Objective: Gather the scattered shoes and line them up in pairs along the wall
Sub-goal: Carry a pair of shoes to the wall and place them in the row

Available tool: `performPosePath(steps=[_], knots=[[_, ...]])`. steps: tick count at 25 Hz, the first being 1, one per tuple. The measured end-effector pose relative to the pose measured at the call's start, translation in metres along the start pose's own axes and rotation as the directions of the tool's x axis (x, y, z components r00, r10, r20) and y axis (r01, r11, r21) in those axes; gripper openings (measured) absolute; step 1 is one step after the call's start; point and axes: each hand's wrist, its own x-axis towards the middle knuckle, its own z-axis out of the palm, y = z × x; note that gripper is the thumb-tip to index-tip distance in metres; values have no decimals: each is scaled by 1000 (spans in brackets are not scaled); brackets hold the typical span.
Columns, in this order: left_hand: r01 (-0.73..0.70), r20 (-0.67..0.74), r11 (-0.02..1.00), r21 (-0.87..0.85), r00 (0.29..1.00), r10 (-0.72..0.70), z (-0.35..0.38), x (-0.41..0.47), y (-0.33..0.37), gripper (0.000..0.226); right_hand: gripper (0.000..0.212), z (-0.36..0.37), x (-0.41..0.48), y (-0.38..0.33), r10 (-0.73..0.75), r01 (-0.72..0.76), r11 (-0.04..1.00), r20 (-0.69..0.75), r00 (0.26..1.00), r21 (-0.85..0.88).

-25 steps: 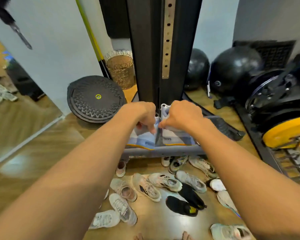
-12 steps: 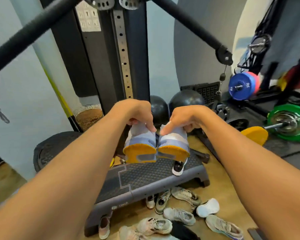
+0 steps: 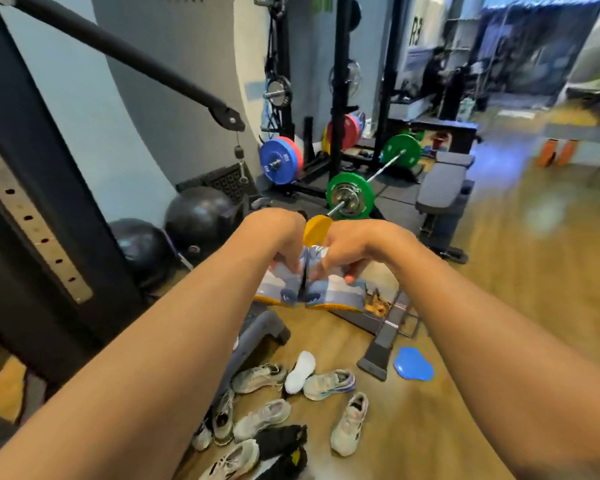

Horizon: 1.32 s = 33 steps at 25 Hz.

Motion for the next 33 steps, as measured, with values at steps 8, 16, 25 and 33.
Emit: performPosePath(steps=[8,16,25,33], knots=[[-274,158,961,44,951,264,-5,29,292,33,35,-57,-156,240,275,-261,960,-166,947,102],[-628,91,770,115,778,621,-5,29,575,35,30,-113,-321,457,533,-468,843,-293,794,267],[-859,-79,440,263,435,897,-8,68,868,30,27,-175,-451,667,791,-643,611,-391,471,461],[-957,-21,114,267,113,993,-23,78,1110,38,39,-230,-559,822,927,-660,345,-354,127,667]])
